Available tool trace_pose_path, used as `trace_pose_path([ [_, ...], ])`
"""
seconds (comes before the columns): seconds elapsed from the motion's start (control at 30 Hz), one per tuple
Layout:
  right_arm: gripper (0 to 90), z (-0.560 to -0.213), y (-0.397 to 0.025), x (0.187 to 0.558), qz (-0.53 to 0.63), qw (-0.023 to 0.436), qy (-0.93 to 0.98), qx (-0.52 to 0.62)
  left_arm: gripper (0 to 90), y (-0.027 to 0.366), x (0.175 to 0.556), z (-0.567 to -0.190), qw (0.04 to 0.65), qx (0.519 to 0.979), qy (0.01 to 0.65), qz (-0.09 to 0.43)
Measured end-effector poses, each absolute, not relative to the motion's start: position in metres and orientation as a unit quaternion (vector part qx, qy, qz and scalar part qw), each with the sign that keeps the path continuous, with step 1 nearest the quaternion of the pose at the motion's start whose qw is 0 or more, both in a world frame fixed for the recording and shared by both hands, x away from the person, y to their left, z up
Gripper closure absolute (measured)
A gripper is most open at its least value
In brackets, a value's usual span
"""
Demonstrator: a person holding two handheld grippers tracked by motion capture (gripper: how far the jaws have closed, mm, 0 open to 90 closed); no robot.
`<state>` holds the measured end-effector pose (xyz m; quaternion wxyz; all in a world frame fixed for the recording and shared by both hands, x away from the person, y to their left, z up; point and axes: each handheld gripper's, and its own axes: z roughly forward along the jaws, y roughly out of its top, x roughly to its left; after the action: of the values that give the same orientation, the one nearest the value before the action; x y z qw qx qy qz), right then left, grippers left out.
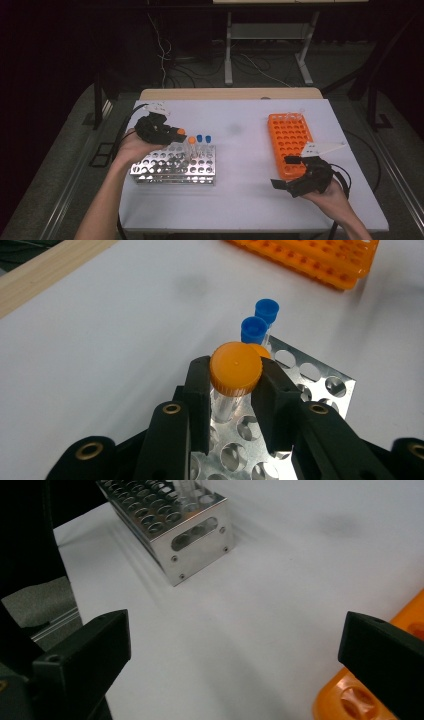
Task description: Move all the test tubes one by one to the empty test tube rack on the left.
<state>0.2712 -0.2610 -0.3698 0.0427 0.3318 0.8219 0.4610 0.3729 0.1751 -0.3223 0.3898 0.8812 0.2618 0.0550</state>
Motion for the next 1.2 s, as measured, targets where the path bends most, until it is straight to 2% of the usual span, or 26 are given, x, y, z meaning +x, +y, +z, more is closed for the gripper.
trace_pose_path([
  [0.17,0.1,-0.370,-0.266,0.287,0.457,0.045,0.819,0.344,67.2,0.176,0.373,-0.325,0.392,0.880,0.264,0.046],
  [0.4,0.1,-0.368,-0.271,0.303,0.450,0.053,0.818,0.355,52.8,0.178,0.370,-0.321,0.410,0.869,0.273,0.034],
  [0.73,0.1,-0.361,-0.278,0.332,0.434,0.070,0.819,0.369,24.8,0.182,0.345,-0.317,0.433,0.850,0.296,0.053],
  [1.0,0.2,-0.361,-0.286,0.357,0.418,0.081,0.816,0.391,11.6,0.189,0.321,-0.324,0.453,0.832,0.313,0.063],
  [1.13,0.2,-0.364,-0.292,0.369,0.407,0.088,0.814,0.404,0.7,0.190,0.308,-0.328,0.455,0.827,0.323,0.072],
  [1.2,0.2,-0.366,-0.295,0.374,0.402,0.092,0.813,0.410,0.0,0.190,0.301,-0.331,0.455,0.826,0.325,0.074],
])
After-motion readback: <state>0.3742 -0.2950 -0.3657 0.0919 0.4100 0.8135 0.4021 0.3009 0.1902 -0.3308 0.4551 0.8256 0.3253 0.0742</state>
